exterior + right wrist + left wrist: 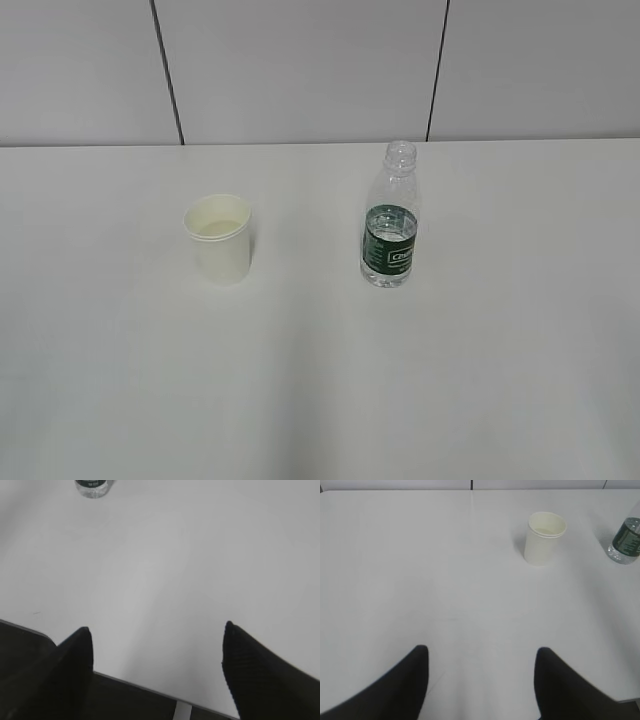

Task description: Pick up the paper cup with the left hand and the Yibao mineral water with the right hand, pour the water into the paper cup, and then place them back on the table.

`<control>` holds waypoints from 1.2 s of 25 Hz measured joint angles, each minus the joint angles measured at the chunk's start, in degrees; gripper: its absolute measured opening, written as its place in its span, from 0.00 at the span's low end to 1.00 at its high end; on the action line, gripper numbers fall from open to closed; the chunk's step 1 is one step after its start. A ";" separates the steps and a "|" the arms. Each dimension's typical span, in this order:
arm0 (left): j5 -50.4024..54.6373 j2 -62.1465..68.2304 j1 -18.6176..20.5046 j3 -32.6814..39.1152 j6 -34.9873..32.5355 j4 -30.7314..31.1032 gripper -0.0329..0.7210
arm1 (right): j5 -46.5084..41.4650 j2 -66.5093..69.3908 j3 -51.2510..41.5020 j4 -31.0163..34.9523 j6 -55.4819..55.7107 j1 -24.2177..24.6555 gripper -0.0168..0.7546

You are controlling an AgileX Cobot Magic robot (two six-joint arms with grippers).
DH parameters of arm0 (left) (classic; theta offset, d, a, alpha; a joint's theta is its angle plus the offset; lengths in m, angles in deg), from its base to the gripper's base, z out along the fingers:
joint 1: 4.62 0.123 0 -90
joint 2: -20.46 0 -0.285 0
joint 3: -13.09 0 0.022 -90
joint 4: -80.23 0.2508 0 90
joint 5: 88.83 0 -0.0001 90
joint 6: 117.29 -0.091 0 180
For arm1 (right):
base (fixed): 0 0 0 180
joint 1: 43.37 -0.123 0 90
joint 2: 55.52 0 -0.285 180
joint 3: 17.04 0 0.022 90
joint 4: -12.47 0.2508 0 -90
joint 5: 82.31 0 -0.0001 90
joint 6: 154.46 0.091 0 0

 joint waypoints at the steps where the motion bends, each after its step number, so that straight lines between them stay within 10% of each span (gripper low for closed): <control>1: 0.00 0.00 0.00 0.00 0.00 0.00 0.65 | 0.00 -1.01 0.00 0.14 0.00 0.00 0.79; 22: 0.00 0.00 0.00 0.00 0.00 -0.05 0.65 | 2.68 -2.77 -1.81 1.74 4.79 0.40 0.79; 30: 0.00 0.00 0.00 0.00 0.00 -0.05 0.65 | 2.77 -2.77 -1.81 2.76 3.00 12.91 0.79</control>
